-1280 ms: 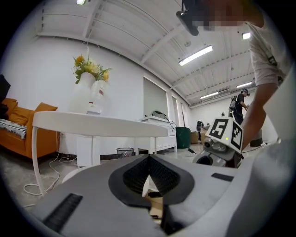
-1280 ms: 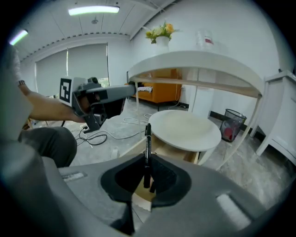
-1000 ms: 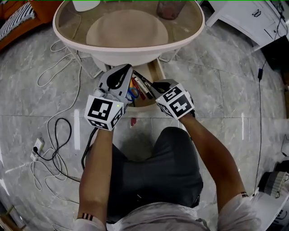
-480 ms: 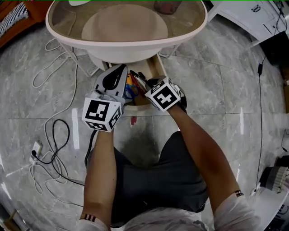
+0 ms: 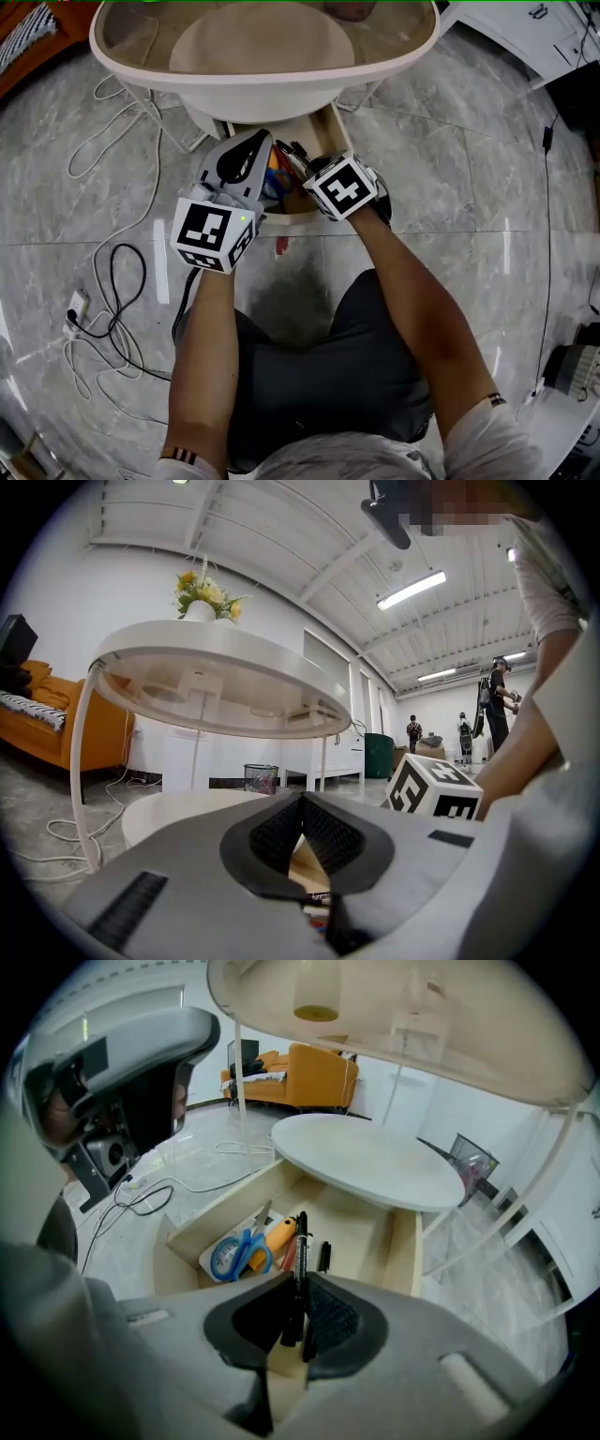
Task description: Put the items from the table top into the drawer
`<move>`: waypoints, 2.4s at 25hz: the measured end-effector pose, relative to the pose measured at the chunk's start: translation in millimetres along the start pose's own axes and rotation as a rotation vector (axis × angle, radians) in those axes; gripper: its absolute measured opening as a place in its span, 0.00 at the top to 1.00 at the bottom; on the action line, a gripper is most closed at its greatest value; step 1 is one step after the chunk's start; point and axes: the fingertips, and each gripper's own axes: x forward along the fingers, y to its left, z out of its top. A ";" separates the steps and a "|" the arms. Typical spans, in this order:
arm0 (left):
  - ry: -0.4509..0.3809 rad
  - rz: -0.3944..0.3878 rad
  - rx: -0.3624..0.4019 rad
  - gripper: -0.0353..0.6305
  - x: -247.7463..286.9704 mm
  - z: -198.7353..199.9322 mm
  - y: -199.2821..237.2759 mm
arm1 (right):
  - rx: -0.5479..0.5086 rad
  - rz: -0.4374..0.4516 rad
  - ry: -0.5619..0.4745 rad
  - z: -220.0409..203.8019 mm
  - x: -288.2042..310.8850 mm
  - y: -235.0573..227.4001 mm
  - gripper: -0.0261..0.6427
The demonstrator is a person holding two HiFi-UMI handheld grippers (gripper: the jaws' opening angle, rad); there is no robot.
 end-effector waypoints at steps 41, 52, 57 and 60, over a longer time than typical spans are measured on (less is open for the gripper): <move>-0.032 -0.022 0.044 0.95 -37.0 85.9 -30.9 | -0.107 0.162 -0.923 140.4 -222.0 50.9 0.96; -0.044 -0.030 0.059 0.95 -51.1 231.0 -48.6 | -0.095 0.161 -0.946 204.8 -346.5 39.0 0.96; -0.036 -0.015 0.052 0.95 -59.7 313.0 -54.6 | -0.049 0.164 -0.955 242.3 -418.5 30.7 0.96; -0.035 -0.014 0.048 0.95 -65.5 361.2 -62.9 | -0.038 0.168 -0.965 265.2 -466.0 29.7 0.96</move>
